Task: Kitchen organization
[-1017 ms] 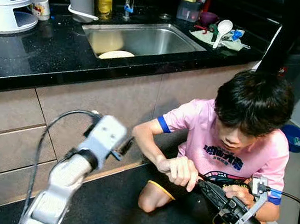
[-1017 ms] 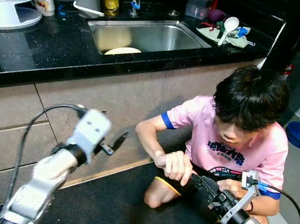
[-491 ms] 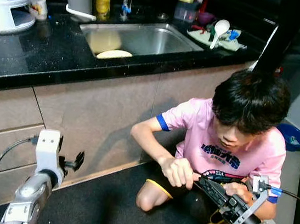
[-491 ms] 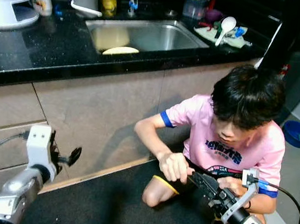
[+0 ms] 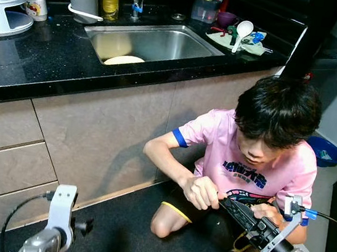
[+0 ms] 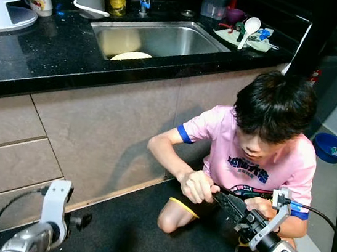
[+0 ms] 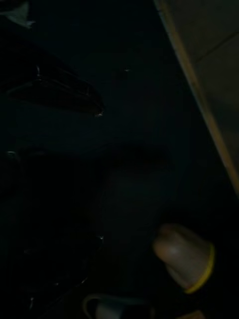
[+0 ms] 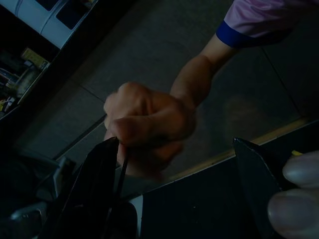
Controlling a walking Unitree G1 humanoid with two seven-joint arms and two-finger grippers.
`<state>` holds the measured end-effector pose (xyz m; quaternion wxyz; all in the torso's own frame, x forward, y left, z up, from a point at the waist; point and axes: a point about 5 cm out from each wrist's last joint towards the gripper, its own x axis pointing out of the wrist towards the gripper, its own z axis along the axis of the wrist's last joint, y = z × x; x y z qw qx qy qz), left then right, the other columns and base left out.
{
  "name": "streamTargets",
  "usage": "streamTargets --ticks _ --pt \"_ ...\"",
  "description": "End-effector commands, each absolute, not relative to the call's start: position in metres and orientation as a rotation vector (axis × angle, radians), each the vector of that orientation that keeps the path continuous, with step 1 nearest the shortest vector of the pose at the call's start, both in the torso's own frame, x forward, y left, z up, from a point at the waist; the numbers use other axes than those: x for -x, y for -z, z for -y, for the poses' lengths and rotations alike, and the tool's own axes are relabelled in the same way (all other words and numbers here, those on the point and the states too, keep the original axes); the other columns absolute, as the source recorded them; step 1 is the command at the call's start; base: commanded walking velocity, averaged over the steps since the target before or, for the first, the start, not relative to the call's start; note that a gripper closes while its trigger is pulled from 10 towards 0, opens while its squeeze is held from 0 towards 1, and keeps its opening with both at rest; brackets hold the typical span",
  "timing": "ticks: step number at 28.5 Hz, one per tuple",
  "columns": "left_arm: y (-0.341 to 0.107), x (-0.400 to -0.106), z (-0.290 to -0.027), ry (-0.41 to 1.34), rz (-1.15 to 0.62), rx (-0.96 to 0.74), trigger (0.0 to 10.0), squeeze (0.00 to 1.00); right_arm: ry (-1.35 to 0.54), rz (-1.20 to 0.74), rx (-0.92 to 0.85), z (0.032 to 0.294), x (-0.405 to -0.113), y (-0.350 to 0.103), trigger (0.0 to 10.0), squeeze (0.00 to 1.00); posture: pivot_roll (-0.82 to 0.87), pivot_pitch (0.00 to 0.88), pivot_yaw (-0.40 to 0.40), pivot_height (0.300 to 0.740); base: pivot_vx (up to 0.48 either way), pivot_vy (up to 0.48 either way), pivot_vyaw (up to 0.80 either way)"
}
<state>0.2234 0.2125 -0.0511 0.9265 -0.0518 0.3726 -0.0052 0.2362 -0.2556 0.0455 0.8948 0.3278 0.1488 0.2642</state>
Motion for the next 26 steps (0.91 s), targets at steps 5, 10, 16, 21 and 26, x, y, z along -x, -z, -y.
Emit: streamTargets --ticks 5,10,16,21,26 --pt "0.065 -0.207 -0.217 0.018 -0.921 0.033 10.0 0.00 -0.554 -0.307 -0.678 0.250 -0.240 -0.046 10.0 0.00 -0.08 0.000 -0.041 0.740 0.000 0.000 0.00" --pt "0.077 -0.193 -0.204 0.082 -1.051 -0.058 10.0 0.00 -0.548 -0.301 -0.678 0.251 -0.241 -0.046 10.0 0.00 -0.08 0.000 -0.032 0.740 0.000 0.000 0.00" --pt "0.076 -0.195 -0.204 0.079 -1.043 -0.063 10.0 0.00 -0.549 -0.297 -0.675 0.250 -0.242 -0.047 10.0 0.00 -0.08 0.000 -0.036 0.740 0.000 0.000 0.00" --pt "0.077 -0.195 -0.203 0.077 -1.043 -0.069 10.0 0.00 -0.554 -0.297 -0.676 0.249 -0.243 -0.047 10.0 0.00 -0.08 0.000 -0.038 0.740 0.000 0.000 0.00" --pt "0.077 -0.195 -0.203 0.073 -1.040 -0.069 10.0 0.00 -0.556 -0.299 -0.674 0.249 -0.243 -0.047 10.0 0.00 -0.08 0.000 -0.038 0.740 0.000 0.000 0.00"
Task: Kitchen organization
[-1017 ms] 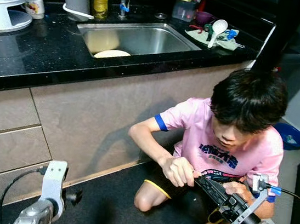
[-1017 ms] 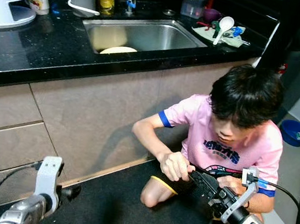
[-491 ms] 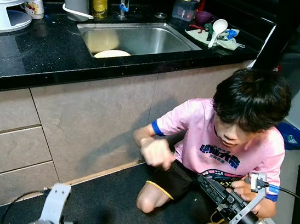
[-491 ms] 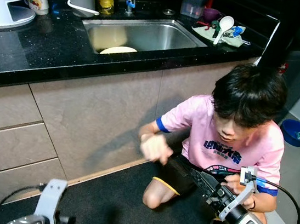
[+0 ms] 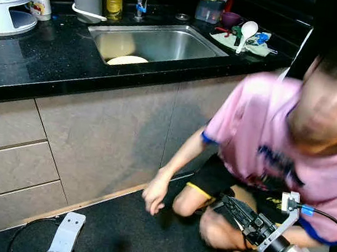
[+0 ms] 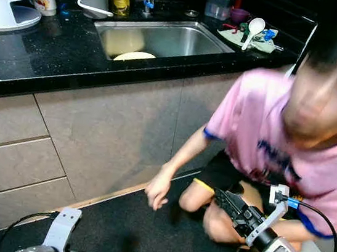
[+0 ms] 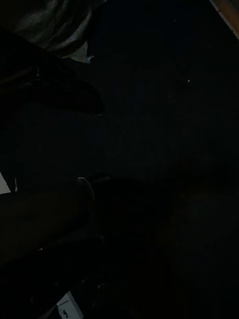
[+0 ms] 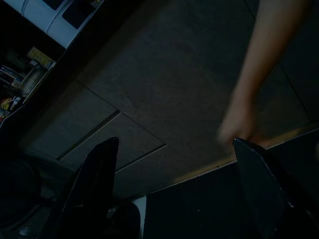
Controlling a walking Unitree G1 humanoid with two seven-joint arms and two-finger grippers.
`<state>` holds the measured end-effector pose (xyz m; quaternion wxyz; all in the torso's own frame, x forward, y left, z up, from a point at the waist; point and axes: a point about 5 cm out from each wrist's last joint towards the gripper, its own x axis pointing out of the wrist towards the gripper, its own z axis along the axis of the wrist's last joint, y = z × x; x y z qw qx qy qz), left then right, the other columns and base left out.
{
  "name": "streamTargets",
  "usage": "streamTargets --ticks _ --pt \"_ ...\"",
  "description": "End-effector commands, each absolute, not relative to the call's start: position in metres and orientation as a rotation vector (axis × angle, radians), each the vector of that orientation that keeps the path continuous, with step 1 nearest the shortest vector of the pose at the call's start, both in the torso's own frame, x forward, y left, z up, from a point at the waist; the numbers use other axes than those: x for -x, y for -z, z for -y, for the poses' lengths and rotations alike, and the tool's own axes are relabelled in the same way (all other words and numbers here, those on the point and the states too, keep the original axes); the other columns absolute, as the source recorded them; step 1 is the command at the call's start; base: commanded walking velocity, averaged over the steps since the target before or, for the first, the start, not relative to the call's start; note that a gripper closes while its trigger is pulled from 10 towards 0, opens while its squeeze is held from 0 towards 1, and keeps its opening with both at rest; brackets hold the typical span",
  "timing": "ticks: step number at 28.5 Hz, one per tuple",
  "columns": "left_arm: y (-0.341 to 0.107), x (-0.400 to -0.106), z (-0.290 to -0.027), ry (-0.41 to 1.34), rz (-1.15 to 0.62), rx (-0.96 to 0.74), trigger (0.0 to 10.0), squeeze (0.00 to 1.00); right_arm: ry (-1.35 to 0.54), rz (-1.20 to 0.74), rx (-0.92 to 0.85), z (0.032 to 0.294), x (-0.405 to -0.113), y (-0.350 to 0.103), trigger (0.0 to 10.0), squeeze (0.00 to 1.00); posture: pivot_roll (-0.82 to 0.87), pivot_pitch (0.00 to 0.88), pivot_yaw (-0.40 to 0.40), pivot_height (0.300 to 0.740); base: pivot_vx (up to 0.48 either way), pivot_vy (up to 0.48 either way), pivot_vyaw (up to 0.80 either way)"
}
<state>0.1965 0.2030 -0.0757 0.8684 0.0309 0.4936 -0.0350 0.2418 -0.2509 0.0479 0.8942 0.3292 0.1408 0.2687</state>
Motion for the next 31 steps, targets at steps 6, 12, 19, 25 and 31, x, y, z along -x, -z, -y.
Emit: streamTargets --ticks 6,12,19,25,31 --pt "0.075 -0.198 -0.205 0.038 -1.012 -0.052 10.0 0.00 -0.553 -0.290 -0.664 0.250 -0.244 -0.049 10.0 0.00 -0.08 0.000 -0.038 0.740 0.000 0.000 0.00" --pt "0.069 -0.205 -0.211 -0.019 -0.950 -0.009 10.0 0.00 -0.561 -0.305 -0.542 0.250 -0.253 -0.056 10.0 0.00 -0.07 0.000 -0.041 0.740 0.000 0.000 0.00" --pt "0.072 -0.203 -0.201 0.019 -0.952 -0.037 10.0 0.00 -0.414 -0.464 -0.304 0.257 -0.260 -0.032 10.0 0.00 -0.06 0.000 -0.038 0.740 0.000 0.000 0.00" --pt "0.069 -0.206 -0.207 -0.018 -0.909 -0.010 10.0 0.00 -0.318 -0.483 -0.235 0.264 -0.262 -0.028 10.0 0.00 -0.07 0.000 -0.027 0.740 0.000 0.000 0.00" --pt "0.060 -0.215 -0.219 -0.067 -0.819 0.021 10.0 0.00 -0.289 -0.424 -0.222 0.264 -0.276 -0.036 10.0 0.00 -0.06 0.000 -0.032 0.740 0.000 0.000 0.00"
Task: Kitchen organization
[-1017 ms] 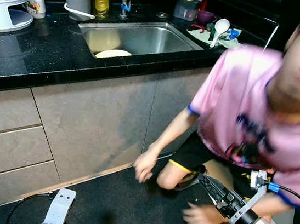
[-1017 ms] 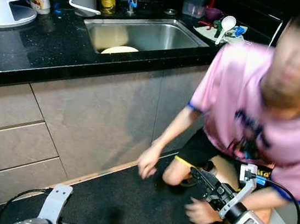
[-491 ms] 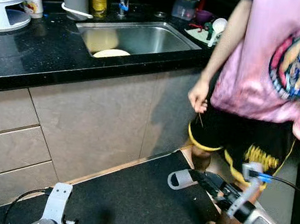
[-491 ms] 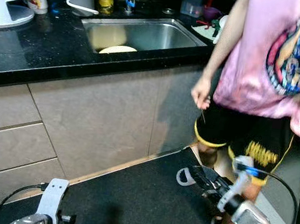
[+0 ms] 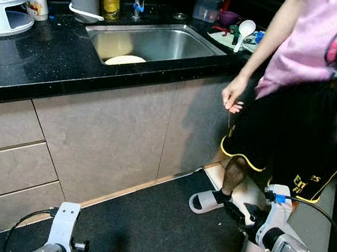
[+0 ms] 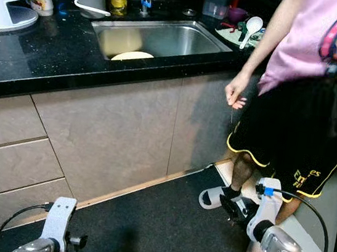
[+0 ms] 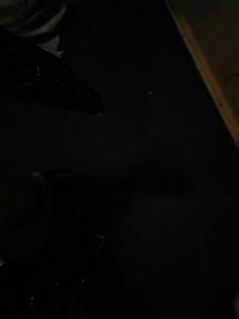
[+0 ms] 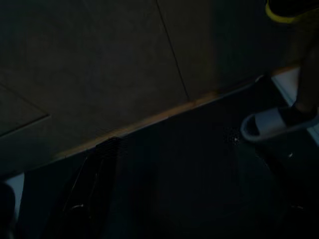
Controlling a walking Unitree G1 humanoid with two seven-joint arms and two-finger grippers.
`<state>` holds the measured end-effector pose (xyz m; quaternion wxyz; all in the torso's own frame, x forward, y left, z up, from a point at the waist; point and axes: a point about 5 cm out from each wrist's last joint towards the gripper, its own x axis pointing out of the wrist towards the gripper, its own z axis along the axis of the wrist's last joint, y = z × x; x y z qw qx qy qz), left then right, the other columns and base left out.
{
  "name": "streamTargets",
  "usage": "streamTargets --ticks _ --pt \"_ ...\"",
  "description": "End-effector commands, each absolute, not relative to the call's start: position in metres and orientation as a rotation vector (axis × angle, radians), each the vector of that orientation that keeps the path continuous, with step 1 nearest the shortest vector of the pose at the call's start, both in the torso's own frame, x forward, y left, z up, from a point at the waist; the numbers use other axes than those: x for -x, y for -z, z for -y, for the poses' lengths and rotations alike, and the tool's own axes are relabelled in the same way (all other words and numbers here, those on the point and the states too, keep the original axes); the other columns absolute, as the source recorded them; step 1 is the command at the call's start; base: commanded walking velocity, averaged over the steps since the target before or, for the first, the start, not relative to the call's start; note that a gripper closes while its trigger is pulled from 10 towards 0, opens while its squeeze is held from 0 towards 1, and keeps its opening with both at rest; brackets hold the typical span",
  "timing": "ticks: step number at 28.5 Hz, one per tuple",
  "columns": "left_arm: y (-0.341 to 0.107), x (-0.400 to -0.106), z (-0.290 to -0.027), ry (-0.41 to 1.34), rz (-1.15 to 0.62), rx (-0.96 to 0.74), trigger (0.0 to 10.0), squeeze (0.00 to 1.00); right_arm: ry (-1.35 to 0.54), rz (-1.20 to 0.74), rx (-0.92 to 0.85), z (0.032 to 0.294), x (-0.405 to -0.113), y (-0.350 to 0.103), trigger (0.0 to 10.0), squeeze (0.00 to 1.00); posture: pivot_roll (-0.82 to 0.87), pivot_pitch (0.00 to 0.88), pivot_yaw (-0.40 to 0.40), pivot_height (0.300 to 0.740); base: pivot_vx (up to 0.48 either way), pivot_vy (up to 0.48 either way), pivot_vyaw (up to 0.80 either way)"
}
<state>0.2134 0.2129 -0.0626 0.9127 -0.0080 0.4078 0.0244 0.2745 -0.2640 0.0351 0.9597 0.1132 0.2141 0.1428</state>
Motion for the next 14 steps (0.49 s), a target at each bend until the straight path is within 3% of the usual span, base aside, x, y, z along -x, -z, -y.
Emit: streamTargets --ticks 1,6,9,14 --pt "0.058 -0.217 -0.222 -0.083 -0.799 0.035 10.0 0.00 -0.299 -0.408 -0.236 0.263 -0.278 -0.038 10.0 0.00 -0.05 0.000 -0.034 0.740 0.000 0.000 0.00" --pt "0.053 -0.221 -0.228 -0.100 -0.761 0.053 10.0 0.00 -0.317 -0.396 -0.249 0.258 -0.282 -0.039 10.0 0.00 -0.05 0.000 -0.035 0.740 0.000 0.000 0.00" --pt "0.051 -0.221 -0.232 -0.100 -0.738 0.070 10.0 0.00 -0.375 -0.285 -0.422 0.250 -0.288 -0.051 10.0 0.00 -0.04 0.000 -0.032 0.740 0.000 0.000 0.00" --pt "0.049 -0.221 -0.242 -0.097 -0.754 0.041 10.0 0.00 -0.430 -0.178 -0.520 0.249 -0.296 -0.068 10.0 0.00 -0.05 0.000 -0.026 0.740 0.000 0.000 0.00"
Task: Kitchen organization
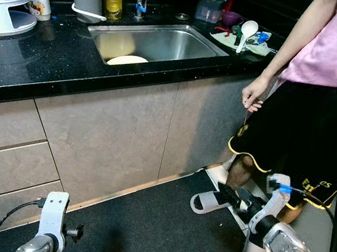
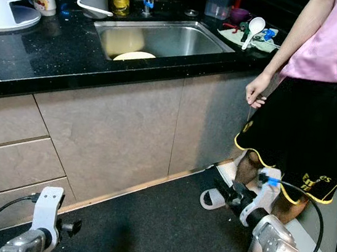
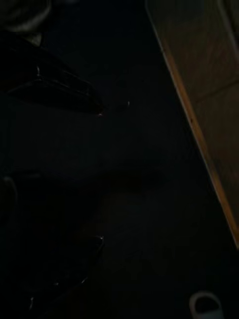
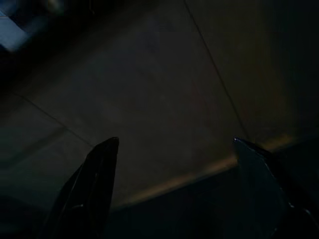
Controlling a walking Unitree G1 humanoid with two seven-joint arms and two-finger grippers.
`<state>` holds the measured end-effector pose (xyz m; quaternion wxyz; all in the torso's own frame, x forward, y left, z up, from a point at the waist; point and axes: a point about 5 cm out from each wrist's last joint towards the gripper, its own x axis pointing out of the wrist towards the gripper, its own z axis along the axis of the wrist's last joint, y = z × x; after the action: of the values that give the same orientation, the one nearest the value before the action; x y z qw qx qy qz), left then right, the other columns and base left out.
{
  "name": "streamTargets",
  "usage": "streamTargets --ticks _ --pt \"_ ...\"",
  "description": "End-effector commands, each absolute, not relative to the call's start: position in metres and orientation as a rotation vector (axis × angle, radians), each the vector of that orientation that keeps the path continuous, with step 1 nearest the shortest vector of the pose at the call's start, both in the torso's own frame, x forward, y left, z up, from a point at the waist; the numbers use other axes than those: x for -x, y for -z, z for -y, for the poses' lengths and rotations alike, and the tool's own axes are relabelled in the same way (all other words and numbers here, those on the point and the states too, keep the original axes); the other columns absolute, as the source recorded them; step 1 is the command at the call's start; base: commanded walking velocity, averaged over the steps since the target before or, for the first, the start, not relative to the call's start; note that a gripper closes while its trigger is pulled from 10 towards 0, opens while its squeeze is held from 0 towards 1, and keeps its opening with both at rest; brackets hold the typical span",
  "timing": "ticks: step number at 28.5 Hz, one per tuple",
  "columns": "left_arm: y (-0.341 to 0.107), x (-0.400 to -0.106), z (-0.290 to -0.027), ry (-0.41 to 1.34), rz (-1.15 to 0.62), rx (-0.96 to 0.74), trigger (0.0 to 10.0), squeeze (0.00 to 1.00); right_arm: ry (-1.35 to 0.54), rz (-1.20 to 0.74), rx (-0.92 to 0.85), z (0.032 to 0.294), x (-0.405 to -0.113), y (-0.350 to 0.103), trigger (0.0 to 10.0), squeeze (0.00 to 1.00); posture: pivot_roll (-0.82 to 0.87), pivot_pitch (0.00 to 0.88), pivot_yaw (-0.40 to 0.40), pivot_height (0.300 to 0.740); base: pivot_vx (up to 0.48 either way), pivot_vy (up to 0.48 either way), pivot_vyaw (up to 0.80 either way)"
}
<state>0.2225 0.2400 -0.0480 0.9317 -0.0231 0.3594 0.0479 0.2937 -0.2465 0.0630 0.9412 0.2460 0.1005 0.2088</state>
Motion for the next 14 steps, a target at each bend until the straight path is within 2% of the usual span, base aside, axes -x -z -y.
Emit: streamTargets --ticks 1,9,14 --pt "0.049 -0.221 -0.241 -0.094 -0.755 0.041 10.0 0.00 -0.428 -0.161 -0.533 0.250 -0.297 -0.072 10.0 0.00 -0.05 0.000 -0.027 0.740 0.000 0.000 0.00" --pt "0.050 -0.216 -0.248 -0.094 -0.767 0.037 10.0 0.00 -0.424 -0.017 -0.622 0.261 -0.310 -0.104 10.0 0.00 -0.06 0.000 -0.026 0.740 0.000 0.000 0.00" --pt "0.053 -0.208 -0.254 -0.113 -0.777 0.043 10.0 0.00 -0.446 -0.045 -0.574 0.254 -0.311 -0.102 10.0 0.00 -0.05 0.000 -0.027 0.740 0.000 0.000 0.00"
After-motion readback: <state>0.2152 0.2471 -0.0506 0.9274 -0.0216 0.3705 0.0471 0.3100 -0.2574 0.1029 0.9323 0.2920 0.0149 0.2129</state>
